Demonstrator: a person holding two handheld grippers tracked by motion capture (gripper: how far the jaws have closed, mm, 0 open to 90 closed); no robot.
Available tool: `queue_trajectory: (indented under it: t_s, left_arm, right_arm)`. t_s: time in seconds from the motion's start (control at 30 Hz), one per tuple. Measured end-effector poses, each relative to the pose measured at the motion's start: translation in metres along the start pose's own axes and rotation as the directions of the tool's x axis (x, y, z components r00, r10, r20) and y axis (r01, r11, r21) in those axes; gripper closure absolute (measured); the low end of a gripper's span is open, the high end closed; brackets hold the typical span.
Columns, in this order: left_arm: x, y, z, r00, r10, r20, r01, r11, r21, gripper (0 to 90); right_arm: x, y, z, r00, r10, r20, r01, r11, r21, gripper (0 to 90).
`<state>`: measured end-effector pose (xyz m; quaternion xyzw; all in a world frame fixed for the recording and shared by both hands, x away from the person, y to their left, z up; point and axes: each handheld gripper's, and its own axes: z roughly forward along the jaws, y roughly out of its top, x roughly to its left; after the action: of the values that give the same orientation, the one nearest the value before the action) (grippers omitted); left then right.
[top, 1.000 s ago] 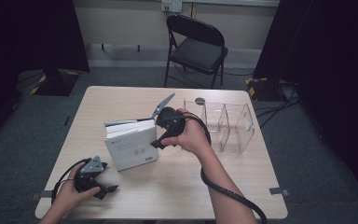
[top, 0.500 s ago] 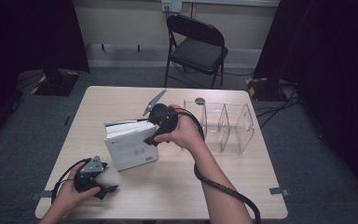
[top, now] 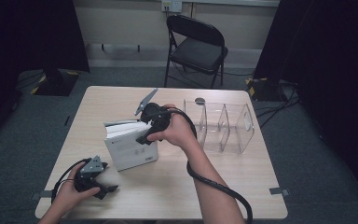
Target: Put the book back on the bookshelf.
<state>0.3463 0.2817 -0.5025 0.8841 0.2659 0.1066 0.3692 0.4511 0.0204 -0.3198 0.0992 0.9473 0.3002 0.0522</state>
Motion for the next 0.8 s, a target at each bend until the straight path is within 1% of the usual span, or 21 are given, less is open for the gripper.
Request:
queue_trajectory:
  t_s: [0.07, 0.1, 0.17, 0.2, 0.23, 0.27, 0.3, 0.37, 0.43, 0.47, 0.53, 0.67, 0.77, 0.8]
  left_arm:
    - [0.0, 0.0, 0.0, 1.0, 0.0, 0.0, 0.0, 1.0, 0.0, 0.0]
    - [0.0, 0.0, 0.0, 1.0, 0.001, 0.002, -0.001, 1.0, 0.0, 0.0]
    - [0.0, 0.0, 0.0, 1.0, 0.003, 0.003, -0.003, 1.0, -0.001, 0.0]
    - [0.0, 0.0, 0.001, 1.0, -0.002, 0.007, 0.002, 1.0, -0.006, 0.0]
    - [0.0, 0.0, 0.001, 1.0, -0.003, 0.008, 0.003, 1.0, -0.008, 0.0]
    - [0.0, 0.0, 0.001, 1.0, -0.004, 0.007, 0.004, 1.0, -0.008, 0.0]
    - [0.0, 0.0, 0.001, 1.0, -0.001, 0.007, 0.001, 1.0, -0.007, 0.0]
    - [0.0, 0.0, 0.001, 1.0, -0.003, 0.006, 0.003, 1.0, -0.008, 0.0]
    - [0.0, 0.0, 0.001, 1.0, -0.002, 0.006, 0.002, 1.0, -0.007, 0.0]
    - [0.0, 0.0, 0.0, 1.0, -0.001, 0.004, 0.001, 1.0, -0.001, 0.0]
    - [0.0, 0.0, 0.001, 1.0, -0.001, 0.007, 0.001, 1.0, -0.007, 0.0]
    - [0.0, 0.0, 0.001, 1.0, -0.001, 0.006, 0.001, 1.0, -0.007, 0.0]
    - [0.0, 0.0, 0.001, 1.0, -0.001, 0.008, 0.001, 1.0, -0.009, 0.0]
    - [0.0, 0.0, 0.001, 1.0, -0.002, 0.008, 0.002, 1.0, -0.009, 0.0]
  right_arm:
    - [0.0, 0.0, 0.0, 0.9999, -0.009, -0.007, 0.01, 1.0, 0.015, 23.0]
    - [0.0, 0.0, 0.0, 0.9999, -0.009, -0.009, 0.009, 1.0, 0.012, 24.3]
    - [-0.001, 0.0, -0.002, 0.9994, -0.03, -0.017, 0.03, 0.999, 0.01, 28.5]
    - [0.0, 0.0, -0.003, 0.9995, -0.027, -0.019, 0.027, 0.999, 0.018, 30.9]
    - [0.001, 0.0, -0.003, 0.9993, -0.033, -0.017, 0.033, 0.999, 0.023, 33.7]
    - [0.002, 0.0, -0.004, 0.9989, -0.045, -0.01, 0.045, 0.999, 0.029, 38.6]
    - [0.003, 0.0, -0.005, 0.9987, -0.049, -0.014, 0.049, 0.998, 0.034, 42.3]
    - [0.004, -0.002, -0.009, 0.9981, -0.029, -0.054, 0.03, 0.999, 0.02, 50.9]
    - [0.007, -0.003, -0.009, 0.999, -0.007, -0.044, 0.008, 1.0, 0.015, 51.8]
    - [0.009, -0.003, -0.01, 0.999, -0.012, -0.042, 0.013, 1.0, 0.016, 51.9]
    - [0.012, -0.003, -0.01, 0.9992, -0.017, -0.037, 0.018, 1.0, 0.018, 51.9]
    - [0.019, -0.003, -0.013, 0.9998, -0.008, -0.02, 0.009, 0.999, 0.039, 52.0]
    - [0.021, -0.008, -0.017, 0.9999, -0.004, -0.016, 0.005, 0.999, 0.049, 52.0]
    - [0.023, -0.011, -0.02, 0.9999, 0.005, -0.014, -0.004, 0.999, 0.051, 52.0]
